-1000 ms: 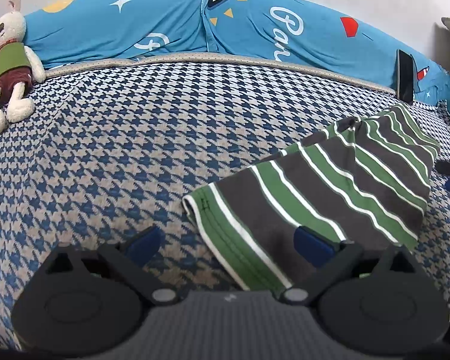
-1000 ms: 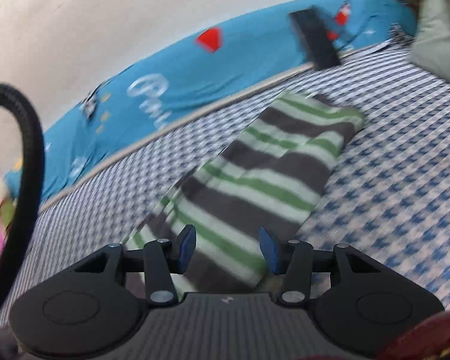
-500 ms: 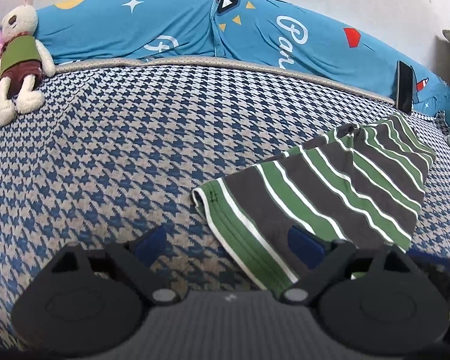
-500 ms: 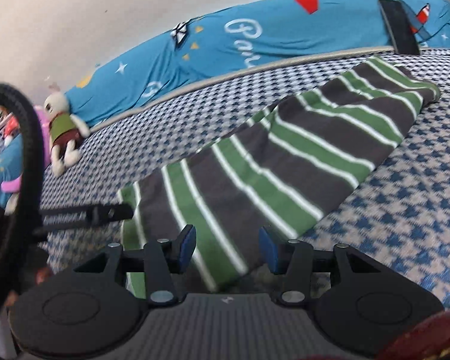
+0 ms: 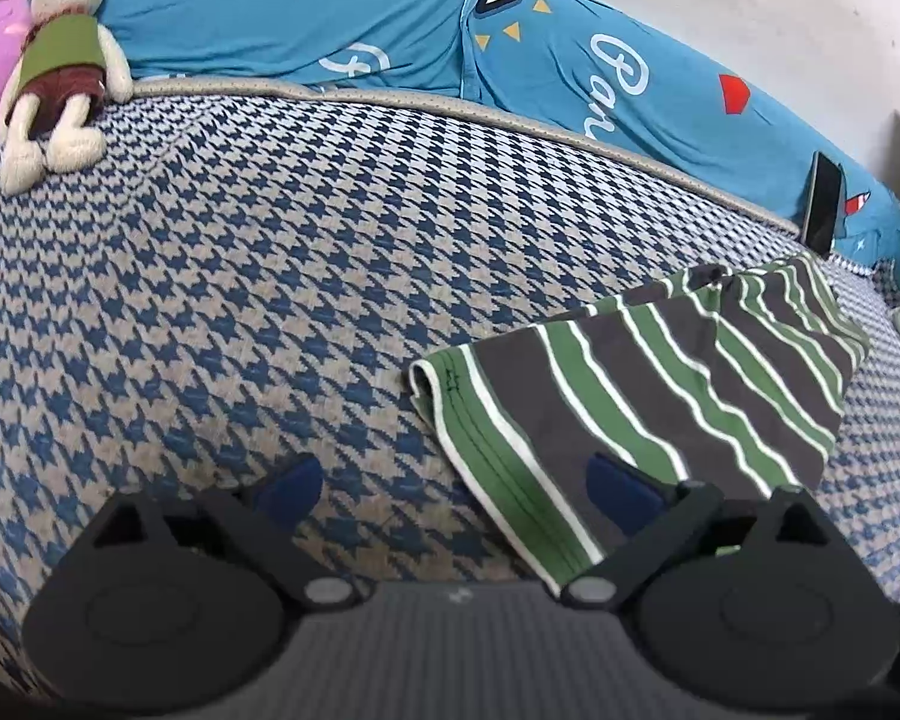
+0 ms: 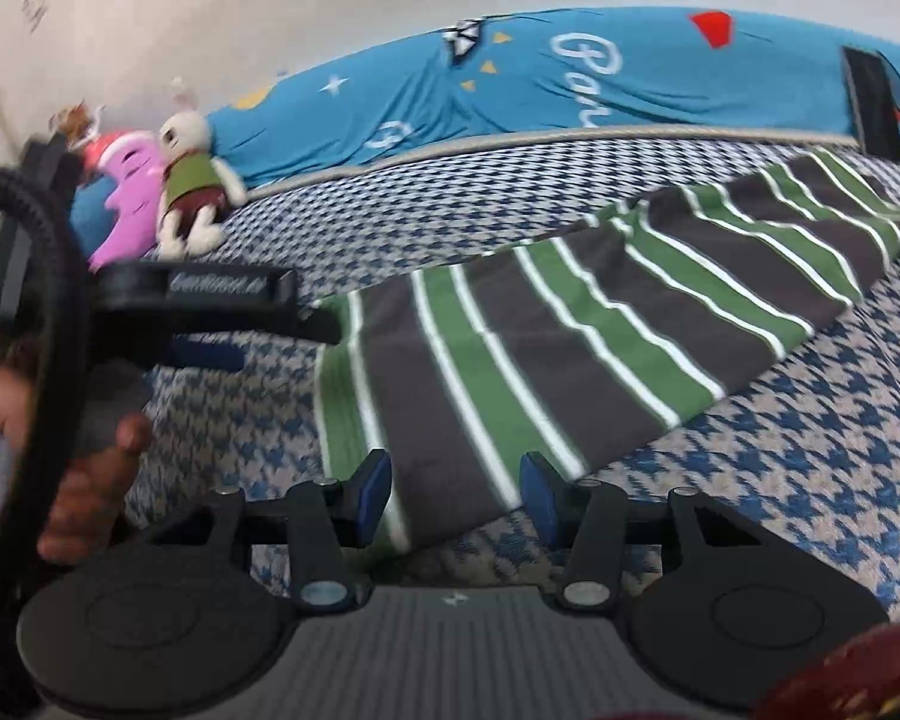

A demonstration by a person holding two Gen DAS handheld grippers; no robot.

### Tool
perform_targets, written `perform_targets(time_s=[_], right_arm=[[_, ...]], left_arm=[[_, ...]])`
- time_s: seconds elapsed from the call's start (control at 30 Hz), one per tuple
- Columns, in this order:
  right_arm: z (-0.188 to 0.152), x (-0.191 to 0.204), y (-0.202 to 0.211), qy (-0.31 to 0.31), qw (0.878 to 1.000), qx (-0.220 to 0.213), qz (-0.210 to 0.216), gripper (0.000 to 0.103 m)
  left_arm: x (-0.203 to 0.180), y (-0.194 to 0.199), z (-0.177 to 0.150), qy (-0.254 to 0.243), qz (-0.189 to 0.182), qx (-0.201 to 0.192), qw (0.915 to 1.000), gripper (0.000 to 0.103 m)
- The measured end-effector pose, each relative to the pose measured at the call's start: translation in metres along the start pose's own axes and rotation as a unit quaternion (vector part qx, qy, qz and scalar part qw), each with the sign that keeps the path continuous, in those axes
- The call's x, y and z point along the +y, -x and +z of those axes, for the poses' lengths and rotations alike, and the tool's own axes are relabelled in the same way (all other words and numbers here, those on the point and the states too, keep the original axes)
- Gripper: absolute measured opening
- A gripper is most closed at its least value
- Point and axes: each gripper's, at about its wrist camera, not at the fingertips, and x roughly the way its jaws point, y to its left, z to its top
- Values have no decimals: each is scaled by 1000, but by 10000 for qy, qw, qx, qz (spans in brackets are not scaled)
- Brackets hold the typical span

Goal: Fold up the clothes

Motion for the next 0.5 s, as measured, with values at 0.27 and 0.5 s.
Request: perform_targets(time_s=[0.27, 0.5], right_arm=[[-17, 40, -14, 1081, 9939, 147, 134, 54], [-32, 59, -29, 1834, 9817, 139, -492, 54]], left_arm=[[0, -4, 2, 88, -261, 144, 9995, 99], [-1, -7, 2, 112, -438, 249, 9987, 99]])
